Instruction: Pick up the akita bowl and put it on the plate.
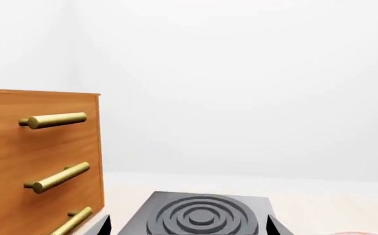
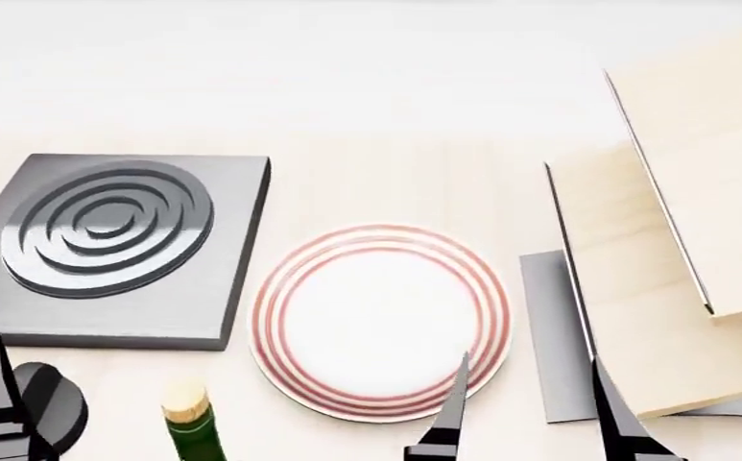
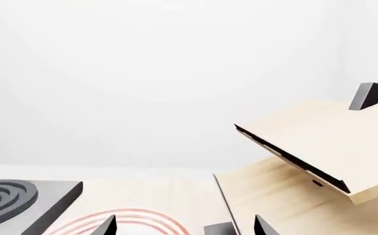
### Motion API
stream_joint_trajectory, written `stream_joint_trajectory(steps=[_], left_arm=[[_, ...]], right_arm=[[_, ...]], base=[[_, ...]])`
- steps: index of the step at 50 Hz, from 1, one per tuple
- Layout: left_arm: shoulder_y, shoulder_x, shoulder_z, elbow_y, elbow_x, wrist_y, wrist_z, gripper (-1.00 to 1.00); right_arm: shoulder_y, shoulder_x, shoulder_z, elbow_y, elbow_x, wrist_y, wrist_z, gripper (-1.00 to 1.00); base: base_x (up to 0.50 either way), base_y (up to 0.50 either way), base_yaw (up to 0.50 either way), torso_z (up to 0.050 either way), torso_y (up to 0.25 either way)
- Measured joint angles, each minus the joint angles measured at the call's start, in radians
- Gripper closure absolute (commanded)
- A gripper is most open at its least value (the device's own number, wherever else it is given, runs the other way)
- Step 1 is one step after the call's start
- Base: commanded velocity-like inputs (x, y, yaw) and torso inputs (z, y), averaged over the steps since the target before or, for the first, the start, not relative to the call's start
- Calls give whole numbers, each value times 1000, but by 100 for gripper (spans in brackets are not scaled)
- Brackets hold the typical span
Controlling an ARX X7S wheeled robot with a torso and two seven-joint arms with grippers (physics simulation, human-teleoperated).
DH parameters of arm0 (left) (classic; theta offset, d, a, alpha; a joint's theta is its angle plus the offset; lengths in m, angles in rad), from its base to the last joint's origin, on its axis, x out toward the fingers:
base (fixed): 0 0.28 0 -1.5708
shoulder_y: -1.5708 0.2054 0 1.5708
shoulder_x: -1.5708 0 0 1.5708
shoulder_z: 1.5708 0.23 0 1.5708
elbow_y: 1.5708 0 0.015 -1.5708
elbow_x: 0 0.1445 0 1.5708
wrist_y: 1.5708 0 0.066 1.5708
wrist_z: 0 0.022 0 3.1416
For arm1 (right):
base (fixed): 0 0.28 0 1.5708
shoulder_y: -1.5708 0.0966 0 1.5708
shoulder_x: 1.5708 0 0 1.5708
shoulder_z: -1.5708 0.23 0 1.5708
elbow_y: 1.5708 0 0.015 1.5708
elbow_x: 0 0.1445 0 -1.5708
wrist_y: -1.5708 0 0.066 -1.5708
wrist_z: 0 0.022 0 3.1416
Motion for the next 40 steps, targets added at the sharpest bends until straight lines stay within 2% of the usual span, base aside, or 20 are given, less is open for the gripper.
stream_joint_trajectory(steps=[21, 40], left_arm=[[-1, -8, 9, -6, -5, 6, -11, -100], [0, -25, 5, 14, -8, -15, -24, -100]], right_arm=[[2, 10, -12, 2, 5, -4, 10, -100], [4, 15, -24, 11, 3, -17, 23, -100]], base=[[426, -24, 0, 0, 0], [11, 0, 0, 0, 0]])
